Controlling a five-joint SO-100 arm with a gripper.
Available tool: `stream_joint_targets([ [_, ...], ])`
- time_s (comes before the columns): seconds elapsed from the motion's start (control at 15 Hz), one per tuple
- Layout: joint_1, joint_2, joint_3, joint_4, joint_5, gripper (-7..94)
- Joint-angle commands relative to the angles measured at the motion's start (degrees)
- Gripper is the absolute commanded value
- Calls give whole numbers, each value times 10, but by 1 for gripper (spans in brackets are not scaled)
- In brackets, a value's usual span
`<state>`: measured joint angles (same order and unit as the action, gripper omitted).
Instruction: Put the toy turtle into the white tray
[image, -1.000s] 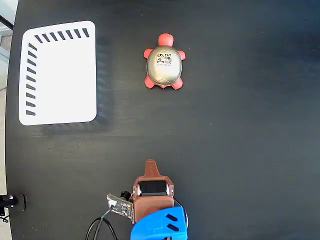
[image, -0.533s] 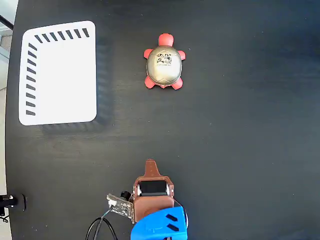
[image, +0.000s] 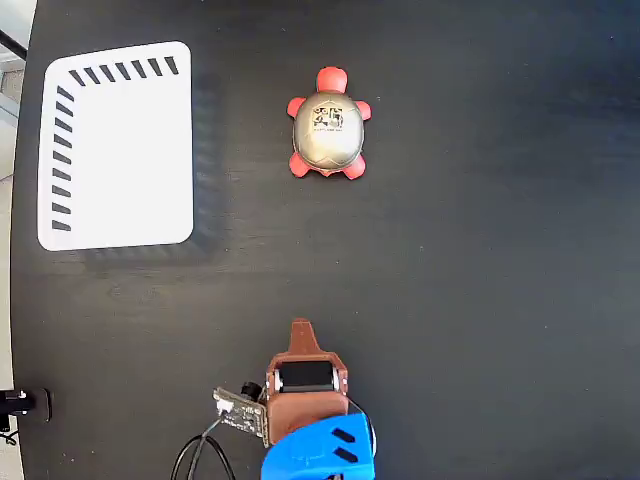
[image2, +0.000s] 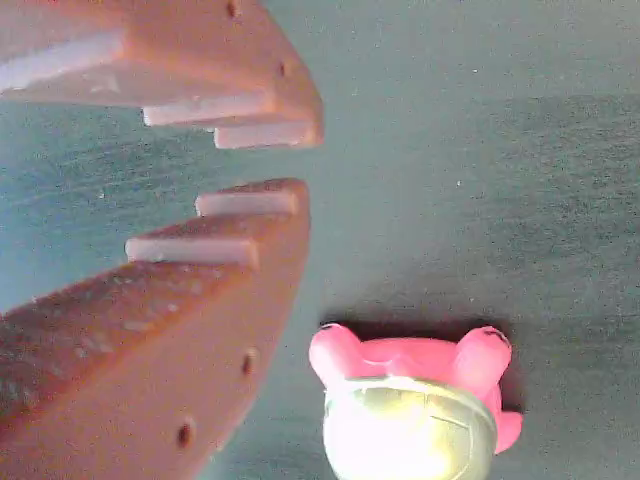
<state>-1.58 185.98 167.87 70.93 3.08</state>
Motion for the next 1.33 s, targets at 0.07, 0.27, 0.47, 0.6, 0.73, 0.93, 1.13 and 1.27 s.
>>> stream_joint_targets([
  [0.07,-7,4,-3,6,3,0],
  [0.27,-7,4,-3,6,3,0],
  [0.47,-8,4,-3,6,2,0],
  [0.6,-10,4,-3,6,2,1],
  [0.73,-26,1,-3,4,-13,0],
  [0.93,-24,-129,-36,-69,11,0],
  [1.13,24,-333,-195,-127,-13,0],
  [1.27,37,-431,-307,-126,-16,0],
])
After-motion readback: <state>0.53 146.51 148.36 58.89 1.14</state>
